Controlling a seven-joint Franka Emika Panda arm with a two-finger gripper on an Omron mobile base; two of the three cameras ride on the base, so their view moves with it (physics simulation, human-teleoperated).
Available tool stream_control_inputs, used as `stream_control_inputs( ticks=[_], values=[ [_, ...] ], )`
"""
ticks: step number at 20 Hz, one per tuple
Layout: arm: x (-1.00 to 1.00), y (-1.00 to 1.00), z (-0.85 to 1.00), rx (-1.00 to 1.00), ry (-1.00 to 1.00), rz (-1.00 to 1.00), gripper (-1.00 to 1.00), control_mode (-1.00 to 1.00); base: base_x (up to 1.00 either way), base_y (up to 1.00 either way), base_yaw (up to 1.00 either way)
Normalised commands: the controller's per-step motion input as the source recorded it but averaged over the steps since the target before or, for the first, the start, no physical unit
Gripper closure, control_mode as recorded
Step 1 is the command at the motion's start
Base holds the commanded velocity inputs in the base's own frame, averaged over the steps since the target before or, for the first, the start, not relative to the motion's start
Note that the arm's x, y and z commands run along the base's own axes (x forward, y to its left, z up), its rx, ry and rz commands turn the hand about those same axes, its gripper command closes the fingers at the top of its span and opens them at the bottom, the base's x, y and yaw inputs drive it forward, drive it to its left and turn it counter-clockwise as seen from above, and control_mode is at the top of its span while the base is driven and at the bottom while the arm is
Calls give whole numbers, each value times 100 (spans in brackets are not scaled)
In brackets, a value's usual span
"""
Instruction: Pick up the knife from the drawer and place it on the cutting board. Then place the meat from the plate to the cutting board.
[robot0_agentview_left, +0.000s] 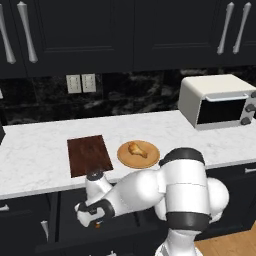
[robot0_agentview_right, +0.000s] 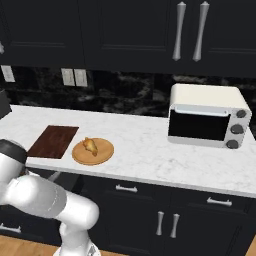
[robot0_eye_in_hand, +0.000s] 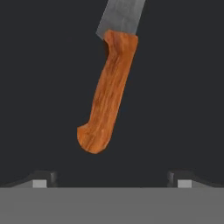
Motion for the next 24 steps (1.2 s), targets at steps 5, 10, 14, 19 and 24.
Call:
stream_control_inputs(
  ticks=[5, 10, 14, 19, 24],
  values=[
    [34, 22, -33, -7, 0, -3, -100, -100, 0, 0, 0],
    [36, 39, -32, -8, 0, -6, -100, -100, 0, 0, 0],
    [10, 21, -67, -12, 0, -5, 100, -100, 0, 0, 0],
    [-11, -1, -17, -3, 0, -4, 100, -100, 0, 0, 0],
    [-95, -4, 42, 2, 4, -2, 100, -100, 0, 0, 0]
  ],
)
